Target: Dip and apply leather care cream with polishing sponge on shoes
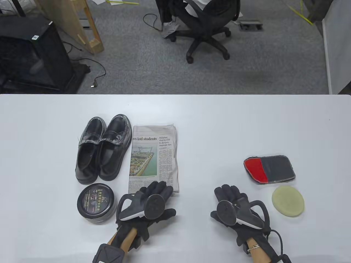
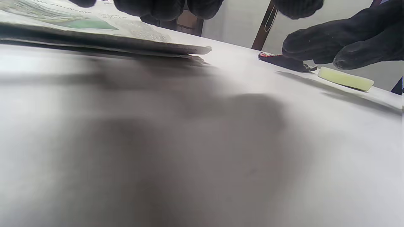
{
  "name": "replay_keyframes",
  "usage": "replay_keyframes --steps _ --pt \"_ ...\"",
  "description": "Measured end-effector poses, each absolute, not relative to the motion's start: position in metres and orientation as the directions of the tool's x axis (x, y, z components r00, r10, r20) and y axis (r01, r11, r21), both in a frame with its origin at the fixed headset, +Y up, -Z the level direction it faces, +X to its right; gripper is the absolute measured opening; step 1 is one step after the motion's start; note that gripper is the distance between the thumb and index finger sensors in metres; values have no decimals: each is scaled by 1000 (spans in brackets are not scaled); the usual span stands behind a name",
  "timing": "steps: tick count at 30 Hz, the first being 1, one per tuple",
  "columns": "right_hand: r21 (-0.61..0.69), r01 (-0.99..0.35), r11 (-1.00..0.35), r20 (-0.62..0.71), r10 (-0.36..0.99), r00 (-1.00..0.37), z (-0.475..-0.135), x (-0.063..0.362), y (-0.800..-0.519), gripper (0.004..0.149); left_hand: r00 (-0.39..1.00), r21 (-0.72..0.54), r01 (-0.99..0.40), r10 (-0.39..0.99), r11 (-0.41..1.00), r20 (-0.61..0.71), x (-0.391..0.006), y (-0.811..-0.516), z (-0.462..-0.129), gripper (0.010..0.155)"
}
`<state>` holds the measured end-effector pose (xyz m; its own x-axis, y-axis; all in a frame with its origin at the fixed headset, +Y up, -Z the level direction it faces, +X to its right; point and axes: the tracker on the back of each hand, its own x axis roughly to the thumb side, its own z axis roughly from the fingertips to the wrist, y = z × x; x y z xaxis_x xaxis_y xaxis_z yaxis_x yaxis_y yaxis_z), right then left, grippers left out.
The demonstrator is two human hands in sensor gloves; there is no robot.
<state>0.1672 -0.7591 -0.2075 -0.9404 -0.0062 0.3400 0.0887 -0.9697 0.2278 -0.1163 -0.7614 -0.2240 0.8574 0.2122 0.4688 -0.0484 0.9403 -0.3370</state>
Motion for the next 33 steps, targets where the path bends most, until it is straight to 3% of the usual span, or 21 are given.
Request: replay_keyframes --steps 11,13,17,20,22,26,29,33 --pt "231 68 -971 343 16 -939 -207 166 -757 82 889 -294 -96 215 951 405 -114 -756 -231 82" --pt "229 68 -971 344 15 -939 -208 166 -757 82 919 -259 -118 205 959 338 -113 -750 -238 81" --pt "219 68 -973 339 11 -941 -207 166 -756 81 980 -194 -181 194 964 49 -114 -745 -261 82" --pt "208 72 -976 337 3 -942 -208 167 -756 80 980 -255 -177 148 950 -129 -118 -749 -282 79" --pt "206 75 -976 332 -2 -943 -208 167 -756 79 977 -330 -111 43 937 -208 -120 -759 -293 80" --pt "205 70 -976 326 0 -946 -208 168 -756 79 962 -417 10 -123 909 -245 -126 -775 -303 89" --pt "205 84 -975 326 -13 -945 -208 167 -756 79 957 -405 25 -139 914 -256 -127 -773 -305 96" --pt "202 92 -975 325 -22 -945 -209 165 -757 80 954 -416 -108 -23 903 -298 -136 -771 -308 108"
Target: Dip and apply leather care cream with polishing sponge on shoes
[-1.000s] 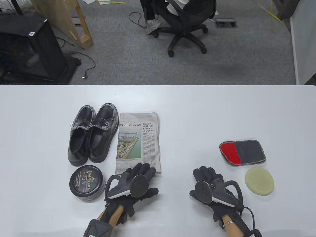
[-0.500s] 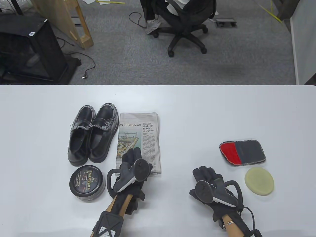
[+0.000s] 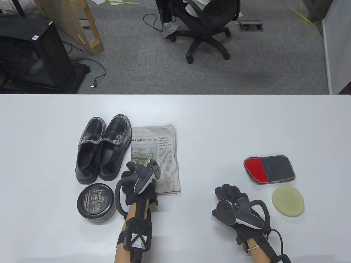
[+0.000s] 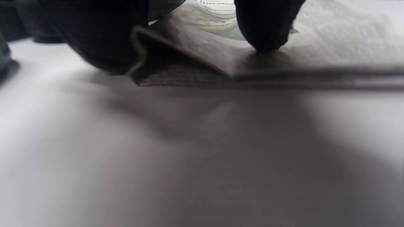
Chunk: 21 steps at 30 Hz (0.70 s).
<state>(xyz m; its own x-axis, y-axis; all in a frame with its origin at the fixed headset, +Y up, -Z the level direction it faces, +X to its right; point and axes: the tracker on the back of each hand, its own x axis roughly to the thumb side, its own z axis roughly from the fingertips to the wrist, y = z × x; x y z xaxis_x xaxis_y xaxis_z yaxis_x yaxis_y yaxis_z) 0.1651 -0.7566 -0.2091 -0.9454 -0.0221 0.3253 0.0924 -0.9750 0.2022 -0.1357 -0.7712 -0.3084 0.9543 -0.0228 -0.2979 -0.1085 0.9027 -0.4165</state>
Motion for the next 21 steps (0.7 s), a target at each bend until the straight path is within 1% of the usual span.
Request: replay_keyframes --steps 2,3,4,5,7,8,9,11,13,15,17,18,19,20,21 --pt "203 100 -974 326 -30 -945 -209 165 -757 80 935 -356 -150 15 922 -355 -145 -771 -308 116" --pt "202 103 -974 326 -32 -945 -209 165 -757 80 927 -330 -184 51 926 -372 -149 -772 -307 116" --pt "204 104 -974 325 -33 -945 -210 165 -757 80 911 -315 -249 111 916 -398 -154 -774 -306 116" --pt "206 103 -973 323 -32 -946 -210 165 -757 80 903 -304 -280 142 911 -406 -157 -773 -305 114" --pt "215 92 -972 317 -20 -948 -211 166 -757 79 908 -292 -282 156 914 -389 -162 -768 -302 104" --pt "220 82 -972 314 -9 -949 -212 166 -756 79 900 -290 -332 210 898 -381 -165 -767 -300 97" --pt "222 74 -972 311 -1 -950 -212 165 -755 78 886 -286 -392 275 874 -374 -166 -767 -299 89" --pt "216 29 -976 302 38 -953 -214 164 -750 77 796 -223 -584 496 781 -348 -169 -764 -292 74" --pt "210 -27 -977 291 89 -953 -216 164 -743 77 727 -199 -680 613 706 -308 -172 -758 -286 63" --pt "202 -131 -971 272 184 -945 -220 164 -733 79 640 -187 -768 732 612 -234 -175 -749 -279 57" --pt "195 -258 -946 258 303 -917 -224 164 -722 82 523 -199 -846 843 495 -127 -175 -739 -271 55" --pt "195 -323 -926 253 366 -895 -227 165 -717 85 483 -205 -867 868 455 -112 -175 -734 -266 54" --pt "200 -398 -895 243 439 -865 -230 166 -713 87 440 -223 -880 896 419 -55 -175 -729 -262 54" --pt "207 -516 -831 225 554 -802 -234 167 -709 90 391 -256 -890 921 378 2 -175 -725 -258 54" --pt "216 -596 -773 210 633 -745 -237 168 -707 92 353 -285 -893 935 348 35 -174 -723 -254 54"
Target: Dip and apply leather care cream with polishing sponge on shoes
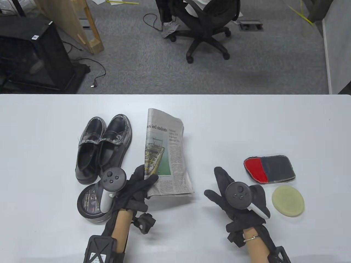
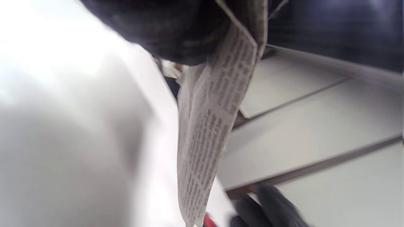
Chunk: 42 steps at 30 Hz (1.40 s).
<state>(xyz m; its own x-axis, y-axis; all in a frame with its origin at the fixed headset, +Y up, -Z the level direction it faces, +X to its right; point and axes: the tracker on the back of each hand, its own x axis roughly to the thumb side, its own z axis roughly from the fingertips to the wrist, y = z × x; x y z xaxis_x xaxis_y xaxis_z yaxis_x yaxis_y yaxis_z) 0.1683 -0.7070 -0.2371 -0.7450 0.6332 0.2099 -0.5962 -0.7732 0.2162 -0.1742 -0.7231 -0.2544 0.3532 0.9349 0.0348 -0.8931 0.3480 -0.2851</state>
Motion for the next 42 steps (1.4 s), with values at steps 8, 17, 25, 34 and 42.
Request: replay_keyframes --steps 8,17,25,34,42 --pt "427 -897 -114 22 993 -116 -247 182 -728 73 163 -536 -813 973 227 164 -161 -727 -248 52" --pt "52 -839 -542 231 823 -518 -227 179 -701 43 717 -12 -657 629 754 300 -152 -699 -222 97" --pt "-158 -687 -709 435 575 -693 -191 122 -681 39 425 -347 -738 798 579 427 -99 -691 -202 98" --pt "-215 -637 -740 471 493 -731 -179 104 -677 39 390 -305 -797 830 521 398 -104 -691 -201 69" --pt "-201 -718 -667 373 625 -685 -192 142 -673 36 272 -307 -876 906 373 324 -130 -690 -213 53"
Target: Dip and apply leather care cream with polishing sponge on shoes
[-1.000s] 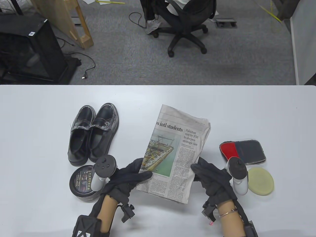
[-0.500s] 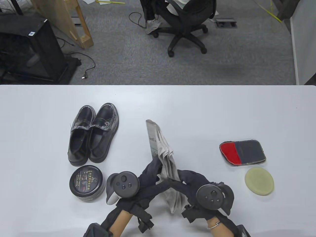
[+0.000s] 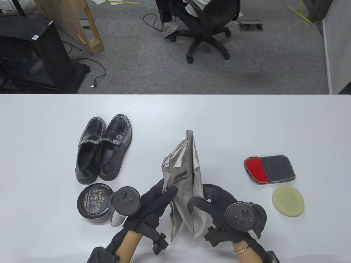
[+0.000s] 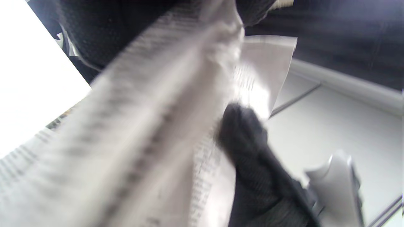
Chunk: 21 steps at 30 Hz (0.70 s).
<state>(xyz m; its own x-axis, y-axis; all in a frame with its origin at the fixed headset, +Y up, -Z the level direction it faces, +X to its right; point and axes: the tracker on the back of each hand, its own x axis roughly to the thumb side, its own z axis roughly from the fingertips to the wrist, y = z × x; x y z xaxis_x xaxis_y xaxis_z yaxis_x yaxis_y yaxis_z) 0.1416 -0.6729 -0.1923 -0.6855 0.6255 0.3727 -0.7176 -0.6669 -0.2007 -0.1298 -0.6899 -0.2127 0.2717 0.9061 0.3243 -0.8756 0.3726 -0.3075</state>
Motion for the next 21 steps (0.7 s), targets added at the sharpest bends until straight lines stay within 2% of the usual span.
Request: replay_keyframes --steps 3,7,10,12,17,21 --pt "-290 -705 -647 292 642 -709 -196 156 -674 40 264 -291 -890 918 350 295 -146 -690 -219 53" --pt "-345 -646 -681 227 607 -761 -204 168 -678 60 227 -287 -910 940 298 256 -162 -692 -225 51" --pt "-369 -605 -706 176 586 -791 -210 180 -683 52 252 -244 -919 937 310 241 -175 -689 -227 48" --pt "-377 -599 -706 145 594 -791 -213 187 -685 45 349 -173 -905 910 390 225 -184 -687 -227 48" --pt "-369 -636 -677 81 659 -748 -219 206 -690 41 601 68 -799 789 598 126 -201 -686 -227 49" --pt "-307 -672 -674 44 695 -717 -223 206 -694 40 623 154 -779 777 608 86 -207 -686 -227 45"
